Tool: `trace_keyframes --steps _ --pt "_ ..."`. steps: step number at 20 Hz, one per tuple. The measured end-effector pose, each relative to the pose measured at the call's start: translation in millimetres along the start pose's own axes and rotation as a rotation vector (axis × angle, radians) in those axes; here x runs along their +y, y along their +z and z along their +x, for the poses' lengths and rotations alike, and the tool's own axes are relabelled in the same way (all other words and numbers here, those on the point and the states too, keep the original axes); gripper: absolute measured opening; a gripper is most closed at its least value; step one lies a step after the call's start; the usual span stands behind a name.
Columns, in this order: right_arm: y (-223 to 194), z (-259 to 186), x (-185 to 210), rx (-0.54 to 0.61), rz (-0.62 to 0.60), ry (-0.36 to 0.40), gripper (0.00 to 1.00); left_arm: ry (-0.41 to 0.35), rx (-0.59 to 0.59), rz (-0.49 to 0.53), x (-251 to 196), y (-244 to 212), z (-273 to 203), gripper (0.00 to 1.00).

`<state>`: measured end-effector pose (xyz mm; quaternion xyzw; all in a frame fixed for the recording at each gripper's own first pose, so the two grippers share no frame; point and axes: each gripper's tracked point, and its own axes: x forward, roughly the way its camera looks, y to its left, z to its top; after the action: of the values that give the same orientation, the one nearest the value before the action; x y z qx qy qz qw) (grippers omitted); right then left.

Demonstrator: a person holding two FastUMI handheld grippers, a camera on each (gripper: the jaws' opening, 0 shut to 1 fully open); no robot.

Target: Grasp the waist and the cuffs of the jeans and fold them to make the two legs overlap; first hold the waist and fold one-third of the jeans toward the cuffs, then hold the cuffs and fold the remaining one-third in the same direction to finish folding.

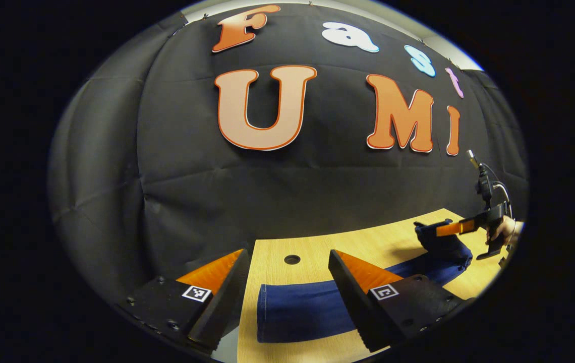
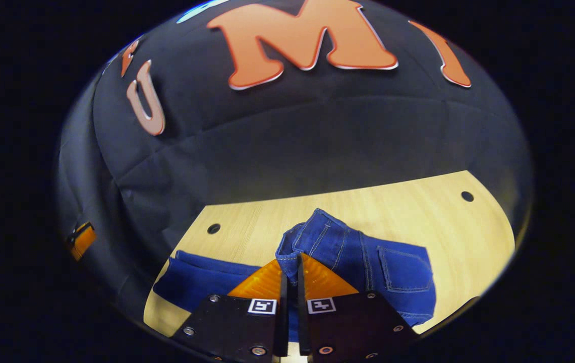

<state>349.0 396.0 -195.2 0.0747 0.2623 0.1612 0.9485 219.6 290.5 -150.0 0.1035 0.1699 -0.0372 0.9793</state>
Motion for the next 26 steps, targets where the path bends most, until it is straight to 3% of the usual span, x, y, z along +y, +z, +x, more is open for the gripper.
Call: trace_keyframes --steps 7,9,10,12,15,18,21,26 --pt "-97.0 36.1 23.5 0.174 -0.095 0.018 0.08 0.015 0.044 -0.017 7.5 -26.2 4.2 0.98" --pt "-103.1 40.1 22.2 0.176 -0.121 0.015 0.08 0.02 0.059 -0.027 8.7 -29.1 3.6 0.98" --pt "-102.8 41.3 30.2 0.177 -0.114 0.057 0.08 0.019 0.062 -0.038 10.0 -33.9 4.2 0.98" --pt "-114.8 35.3 39.9 0.211 -0.097 0.101 0.42 0.028 0.069 -0.049 13.8 -40.7 7.1 0.98" --pt "-98.5 23.2 36.7 0.182 -0.113 0.076 0.92 0.055 0.073 -0.062 26.9 -42.9 2.1 0.98" --pt "-72.3 9.2 24.9 0.146 -0.114 0.063 0.95 0.086 0.098 -0.137 47.3 -54.6 -12.5 0.98" --pt "-44.9 -3.7 21.0 0.114 -0.085 0.072 0.96 0.103 0.128 -0.285 64.4 -74.0 -28.1 0.99" --pt "-33.3 -21.5 25.9 0.124 -0.042 0.122 0.97 0.015 0.216 -0.756 51.7 -136.5 -49.6 0.97"
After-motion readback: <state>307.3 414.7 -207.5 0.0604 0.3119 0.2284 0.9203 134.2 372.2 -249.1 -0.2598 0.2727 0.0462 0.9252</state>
